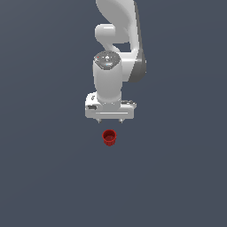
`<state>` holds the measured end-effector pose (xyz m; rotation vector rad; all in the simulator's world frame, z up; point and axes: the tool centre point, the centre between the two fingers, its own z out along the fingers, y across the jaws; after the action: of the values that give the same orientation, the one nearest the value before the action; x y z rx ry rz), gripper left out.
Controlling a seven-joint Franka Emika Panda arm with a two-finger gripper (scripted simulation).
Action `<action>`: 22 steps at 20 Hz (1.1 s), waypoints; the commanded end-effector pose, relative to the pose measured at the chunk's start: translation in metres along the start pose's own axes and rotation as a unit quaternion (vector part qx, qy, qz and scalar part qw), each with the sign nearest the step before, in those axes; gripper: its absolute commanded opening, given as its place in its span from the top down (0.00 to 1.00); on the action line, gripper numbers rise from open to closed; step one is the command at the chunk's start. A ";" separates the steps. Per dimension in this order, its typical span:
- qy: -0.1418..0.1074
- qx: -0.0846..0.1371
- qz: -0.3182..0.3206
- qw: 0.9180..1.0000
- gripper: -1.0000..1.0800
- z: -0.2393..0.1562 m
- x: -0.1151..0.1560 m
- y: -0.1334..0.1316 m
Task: Pick up the object and move it to a goal position.
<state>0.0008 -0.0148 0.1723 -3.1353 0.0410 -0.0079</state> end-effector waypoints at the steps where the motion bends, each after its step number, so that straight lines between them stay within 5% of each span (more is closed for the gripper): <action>1: 0.000 0.000 0.000 1.000 0.04 0.000 0.000 0.000; 11: 0.002 -0.005 -0.044 0.999 0.04 -0.005 0.000 -0.018; 22: 0.001 -0.003 -0.001 1.000 0.04 0.006 0.003 -0.014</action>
<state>0.0039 0.0003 0.1696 -3.1417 0.0058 -0.0124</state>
